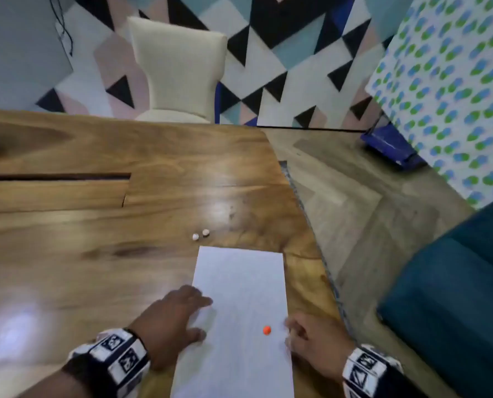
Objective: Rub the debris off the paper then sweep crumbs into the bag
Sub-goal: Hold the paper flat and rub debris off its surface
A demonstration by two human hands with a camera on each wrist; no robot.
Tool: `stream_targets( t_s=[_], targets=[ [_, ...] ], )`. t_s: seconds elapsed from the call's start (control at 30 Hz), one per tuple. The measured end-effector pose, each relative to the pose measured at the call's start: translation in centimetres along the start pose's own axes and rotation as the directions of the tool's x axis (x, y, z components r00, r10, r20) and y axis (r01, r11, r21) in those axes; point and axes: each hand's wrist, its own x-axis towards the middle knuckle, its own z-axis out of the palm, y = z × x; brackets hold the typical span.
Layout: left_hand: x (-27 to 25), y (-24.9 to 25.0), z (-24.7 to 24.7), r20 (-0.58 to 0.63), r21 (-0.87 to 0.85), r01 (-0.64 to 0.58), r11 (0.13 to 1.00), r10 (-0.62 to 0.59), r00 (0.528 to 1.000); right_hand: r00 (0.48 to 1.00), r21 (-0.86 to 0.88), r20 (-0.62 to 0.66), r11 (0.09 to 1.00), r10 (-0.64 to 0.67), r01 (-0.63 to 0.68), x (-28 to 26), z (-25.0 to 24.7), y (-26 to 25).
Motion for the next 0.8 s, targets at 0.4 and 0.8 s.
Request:
stream_targets(
  t_s=[0.4,0.8],
  targets=[
    [-0.4,-0.6,4.5,0.003,0.39,-0.034,0.92,0.036,0.999,0.976,-0.207,-0.119,0.966,-0.181,0.154,3.7,5.1,-1.1],
    [-5.6,3.3,6.9,0.024,0.21,-0.095,0.973,0.092,0.996,0.968,0.158,-0.237,0.981,-0.077,0.117,-0.7,6.0,-3.3]
  ],
)
